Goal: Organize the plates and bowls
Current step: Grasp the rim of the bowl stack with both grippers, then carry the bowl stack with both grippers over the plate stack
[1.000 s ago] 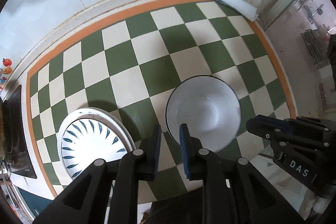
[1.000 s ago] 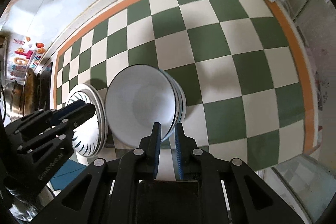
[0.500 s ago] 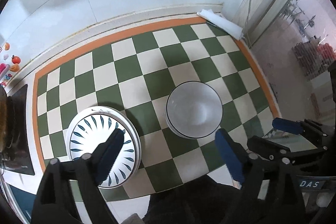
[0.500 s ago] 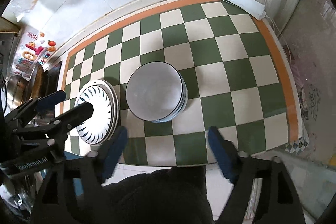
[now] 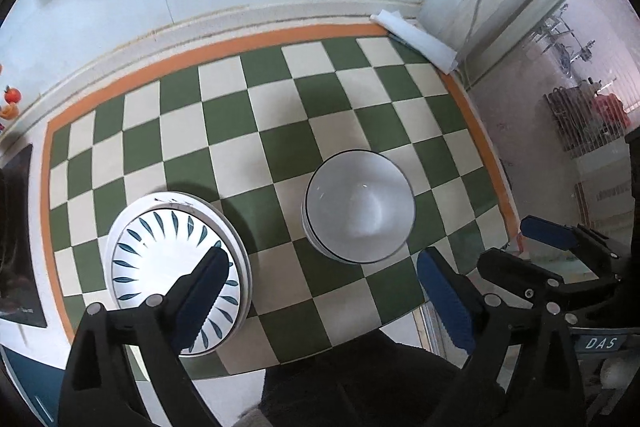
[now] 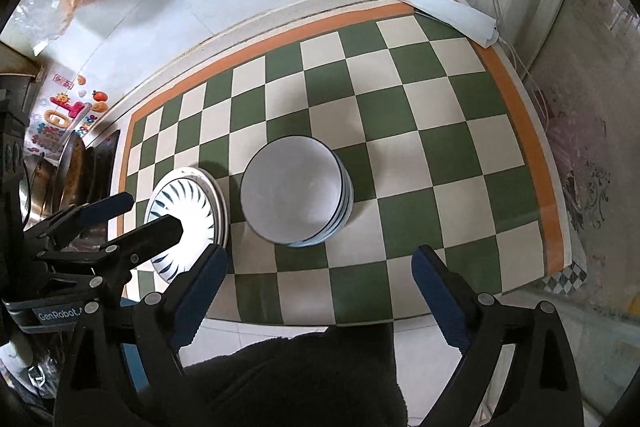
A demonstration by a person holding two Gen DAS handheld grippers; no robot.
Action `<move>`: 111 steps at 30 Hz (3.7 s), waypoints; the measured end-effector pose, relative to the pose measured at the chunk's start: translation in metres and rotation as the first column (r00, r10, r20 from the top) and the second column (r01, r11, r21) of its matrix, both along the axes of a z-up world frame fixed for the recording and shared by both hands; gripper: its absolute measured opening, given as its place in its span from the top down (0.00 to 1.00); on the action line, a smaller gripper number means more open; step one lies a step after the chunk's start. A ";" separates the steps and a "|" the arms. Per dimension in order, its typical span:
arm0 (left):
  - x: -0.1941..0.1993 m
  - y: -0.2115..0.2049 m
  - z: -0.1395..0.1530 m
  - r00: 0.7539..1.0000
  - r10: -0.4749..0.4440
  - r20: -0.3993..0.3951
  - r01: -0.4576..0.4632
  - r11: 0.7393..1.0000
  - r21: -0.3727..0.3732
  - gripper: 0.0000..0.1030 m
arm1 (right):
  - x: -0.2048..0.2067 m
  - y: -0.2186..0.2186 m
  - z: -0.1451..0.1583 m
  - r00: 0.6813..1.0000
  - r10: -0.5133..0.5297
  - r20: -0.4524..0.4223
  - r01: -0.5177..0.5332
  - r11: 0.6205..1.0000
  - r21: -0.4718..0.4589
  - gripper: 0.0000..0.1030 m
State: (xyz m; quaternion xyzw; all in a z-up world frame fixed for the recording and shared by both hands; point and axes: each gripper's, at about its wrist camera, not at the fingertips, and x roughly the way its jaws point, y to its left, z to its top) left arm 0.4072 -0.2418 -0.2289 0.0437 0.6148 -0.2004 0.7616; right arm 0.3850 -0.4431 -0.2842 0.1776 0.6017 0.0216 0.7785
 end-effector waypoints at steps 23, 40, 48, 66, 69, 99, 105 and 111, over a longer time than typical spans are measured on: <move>0.094 -0.022 -0.164 0.919 0.022 -0.393 -0.035 0.999 -0.026 0.08 | 0.065 -0.018 -0.181 0.984 -0.048 -0.173 0.116 0.905 0.409 0.07; 0.087 -0.034 -0.183 0.875 -0.049 -0.481 -0.058 0.977 -0.205 0.33 | 0.066 -0.012 -0.230 0.977 -0.049 -0.208 0.155 0.831 0.534 0.46; 0.079 -0.031 -0.175 0.892 -0.011 -0.452 -0.077 0.981 -0.176 0.33 | 0.067 -0.009 -0.231 0.981 -0.026 -0.190 0.127 0.831 0.542 0.46; 0.077 0.023 -0.119 0.924 0.119 -0.364 -0.198 0.963 -0.186 0.33 | 0.104 0.024 -0.171 0.985 0.129 -0.113 -0.047 0.837 0.545 0.46; 0.076 0.042 -0.109 0.926 0.140 -0.350 -0.219 0.955 -0.198 0.33 | 0.112 0.049 -0.161 0.984 0.153 -0.095 -0.080 0.842 0.534 0.46; 0.060 0.218 -0.132 0.900 0.254 -0.354 -0.330 0.929 -0.171 0.33 | 0.110 0.230 -0.181 0.953 0.281 -0.109 -0.183 0.826 0.533 0.46; 0.059 0.218 -0.142 0.895 0.255 -0.366 -0.335 0.926 -0.175 0.33 | 0.110 0.230 -0.188 0.951 0.284 -0.125 -0.181 0.835 0.519 0.46; 0.058 0.215 -0.145 0.897 0.255 -0.362 -0.333 0.927 -0.172 0.33 | 0.109 0.228 -0.191 0.950 0.283 -0.131 -0.179 0.839 0.514 0.46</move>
